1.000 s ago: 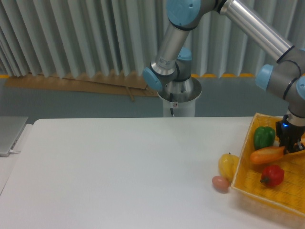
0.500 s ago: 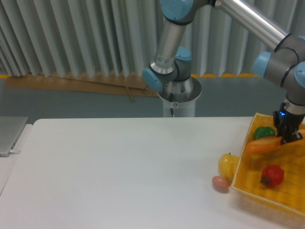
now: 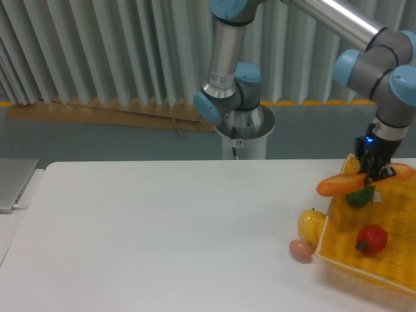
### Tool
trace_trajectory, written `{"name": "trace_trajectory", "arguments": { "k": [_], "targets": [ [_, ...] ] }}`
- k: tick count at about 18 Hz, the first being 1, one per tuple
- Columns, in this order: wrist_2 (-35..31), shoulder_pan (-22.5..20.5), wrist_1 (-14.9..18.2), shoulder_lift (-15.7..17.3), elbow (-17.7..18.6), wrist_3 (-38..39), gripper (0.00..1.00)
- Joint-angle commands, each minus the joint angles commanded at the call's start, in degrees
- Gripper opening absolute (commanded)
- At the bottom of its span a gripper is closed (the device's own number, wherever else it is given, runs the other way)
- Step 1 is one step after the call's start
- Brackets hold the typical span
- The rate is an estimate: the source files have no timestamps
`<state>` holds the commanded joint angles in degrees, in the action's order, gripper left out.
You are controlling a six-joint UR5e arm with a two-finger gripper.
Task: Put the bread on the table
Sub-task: 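Lift the bread loaf out of the basket toward the open table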
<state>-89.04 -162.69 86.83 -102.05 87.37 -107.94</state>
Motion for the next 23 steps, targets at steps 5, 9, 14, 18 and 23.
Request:
{"name": "trace_trajectory", "arguments": {
  "k": [5, 9, 14, 18, 23],
  "targets": [
    [1.0, 4.9, 1.6, 1.5, -0.1, 8.3, 0.32],
    [1.2, 8.7, 1.4, 2.3, -0.2, 13.4, 0.32],
    [2.0, 15.8, -0.2, 2.3, -0.4, 24.2, 0.32],
    [4.7, 20.5, -3.2, 1.9, -0.6, 31.2, 0.32],
    [4.8, 26.9, -8.2, 0.3, -0.6, 40.2, 0.32]
  ]
}}
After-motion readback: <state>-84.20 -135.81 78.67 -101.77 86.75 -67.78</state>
